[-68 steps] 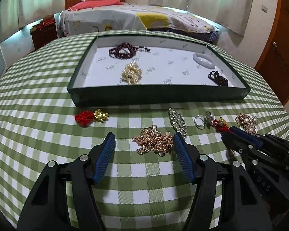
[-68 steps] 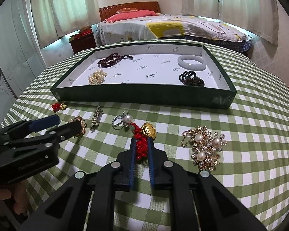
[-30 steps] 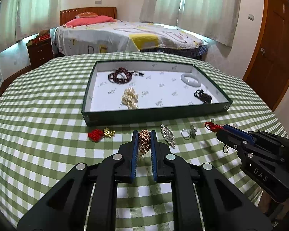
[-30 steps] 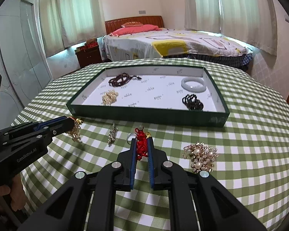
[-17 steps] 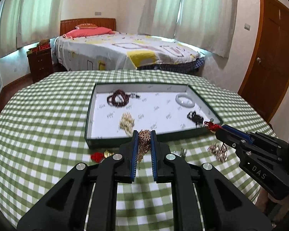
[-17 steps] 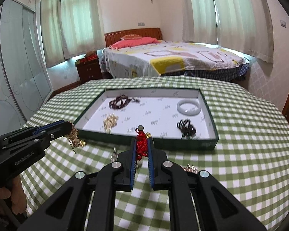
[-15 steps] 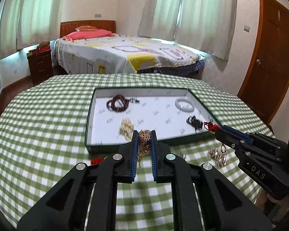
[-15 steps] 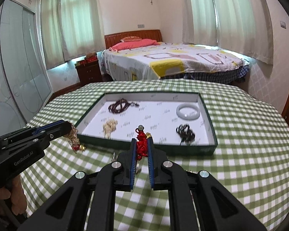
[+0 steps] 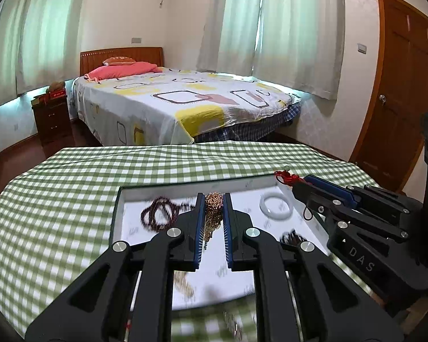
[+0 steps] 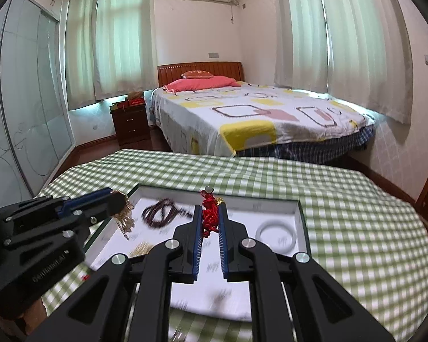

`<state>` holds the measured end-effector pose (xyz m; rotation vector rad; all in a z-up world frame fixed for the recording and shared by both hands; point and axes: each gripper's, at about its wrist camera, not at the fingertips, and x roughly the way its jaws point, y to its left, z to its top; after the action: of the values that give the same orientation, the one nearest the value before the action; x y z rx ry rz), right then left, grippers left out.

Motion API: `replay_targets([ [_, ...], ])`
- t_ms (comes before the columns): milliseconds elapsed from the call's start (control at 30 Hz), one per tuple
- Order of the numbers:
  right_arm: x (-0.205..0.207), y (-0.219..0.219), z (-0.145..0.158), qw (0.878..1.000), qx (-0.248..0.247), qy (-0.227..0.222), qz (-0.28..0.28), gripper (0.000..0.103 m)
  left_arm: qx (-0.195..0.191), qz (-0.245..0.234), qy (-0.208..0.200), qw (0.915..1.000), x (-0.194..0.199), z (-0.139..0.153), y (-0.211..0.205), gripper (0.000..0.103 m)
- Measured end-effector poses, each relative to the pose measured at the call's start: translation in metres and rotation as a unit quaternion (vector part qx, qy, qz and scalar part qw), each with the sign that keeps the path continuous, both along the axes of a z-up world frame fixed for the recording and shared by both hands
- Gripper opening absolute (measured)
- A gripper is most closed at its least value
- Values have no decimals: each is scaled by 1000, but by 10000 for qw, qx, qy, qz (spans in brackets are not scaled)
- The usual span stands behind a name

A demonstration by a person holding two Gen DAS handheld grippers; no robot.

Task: Organize jewelry
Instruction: 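Lift the red tassel and gold chain toward the tray box, then lower the red tassel and gold chain into the tray box and open both tools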

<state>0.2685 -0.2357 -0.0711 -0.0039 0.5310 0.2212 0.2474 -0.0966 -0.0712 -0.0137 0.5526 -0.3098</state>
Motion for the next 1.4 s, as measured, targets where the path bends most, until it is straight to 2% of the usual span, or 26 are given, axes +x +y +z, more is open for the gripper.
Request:
replay_targets([
  [200,48,-5,-19,9995,86,316,24,11,153,84,247,9995,54,-21,-14,12],
  [533,107,-6,-58,9939,-14,1104,81,11,376,167,1118,9929,124,-61,-28,12],
  [733,128,-3,-75,9856,-151,1676,181,11,565,119,1528,9866,142,-77,-32,12],
  [900,135,-5,-86,9800,-146,1967,243,11,644,31,1786,9818,149,-88,-36,12],
  [1133,137,-4,-89,9781,-142,2059,271,13,663,-24,1921,9791,149,-96,-38,12],
  [1200,136,-5,-89,9780,-127,2065,267,17,667,-41,1938,9788,149,-96,-37,12],
  [1300,137,-6,-88,9785,-109,2044,238,31,687,-41,1952,9784,150,-95,-37,13],
  [1400,136,-7,-87,9792,-127,2014,197,37,658,5,1963,9783,149,-95,-35,14],
])
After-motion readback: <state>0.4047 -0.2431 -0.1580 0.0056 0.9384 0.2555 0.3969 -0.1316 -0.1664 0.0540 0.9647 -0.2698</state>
